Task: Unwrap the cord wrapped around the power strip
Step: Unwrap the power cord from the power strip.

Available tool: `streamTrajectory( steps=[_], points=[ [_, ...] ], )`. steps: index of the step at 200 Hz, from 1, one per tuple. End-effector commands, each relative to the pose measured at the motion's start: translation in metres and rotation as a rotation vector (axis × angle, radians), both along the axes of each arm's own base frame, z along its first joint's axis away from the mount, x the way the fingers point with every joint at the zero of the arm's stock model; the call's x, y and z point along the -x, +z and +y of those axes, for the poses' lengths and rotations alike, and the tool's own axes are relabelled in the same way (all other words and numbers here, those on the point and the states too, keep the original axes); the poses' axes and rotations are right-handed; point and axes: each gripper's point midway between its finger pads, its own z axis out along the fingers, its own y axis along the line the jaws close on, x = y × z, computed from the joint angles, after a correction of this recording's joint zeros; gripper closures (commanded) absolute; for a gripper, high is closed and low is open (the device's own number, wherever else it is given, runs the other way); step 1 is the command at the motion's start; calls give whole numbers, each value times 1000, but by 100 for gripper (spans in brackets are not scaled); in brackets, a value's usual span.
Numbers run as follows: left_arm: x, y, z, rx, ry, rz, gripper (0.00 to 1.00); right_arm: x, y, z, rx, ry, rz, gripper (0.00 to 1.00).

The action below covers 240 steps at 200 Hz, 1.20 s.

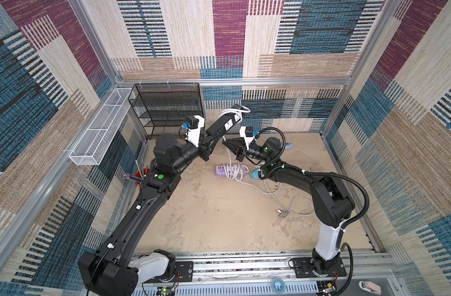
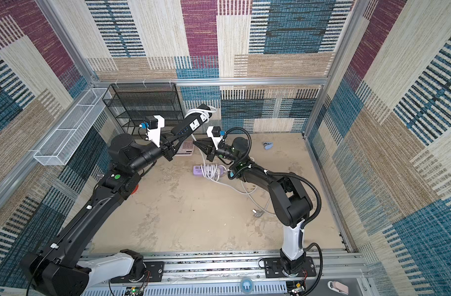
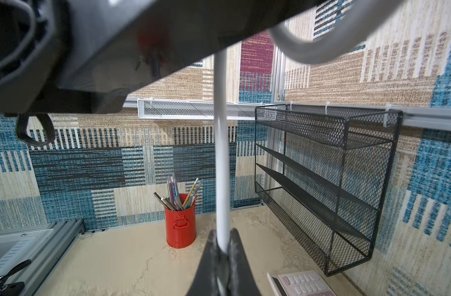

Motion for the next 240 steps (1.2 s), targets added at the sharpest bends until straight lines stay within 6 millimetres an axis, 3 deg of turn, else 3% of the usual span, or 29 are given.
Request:
streamTrajectory(
  steps=[1,37,78,103,128,160,185,228,240],
  points=[
    [5,23,0,57,-17,-58,100,-4,11,-10,-21,-55,-18,100],
    [6,23,-3,63,-38,-51,100,-32,22,-44,-20,-150,-10,100],
    [4,20,-9,87,-72,-24,100,-71,50,-78,-10,-221,-50,100],
    [1,16,-11,91,-81,-10,100,-90,77,-90,-1,-252,-97,100],
    [-2,12,-13,89,-83,3,100,-93,115,-101,2,-286,-173,100],
    [-5,9,-11,81,-64,4,100,-82,141,-122,23,-359,-239,100],
    [-9,5,-9,68,-40,17,100,-56,162,-148,15,-417,-294,100],
    [-20,-3,-2,46,27,46,100,-9,166,-176,40,-485,-320,100],
    [-21,-2,1,41,47,41,100,3,158,-177,52,-477,-301,100]
  ],
)
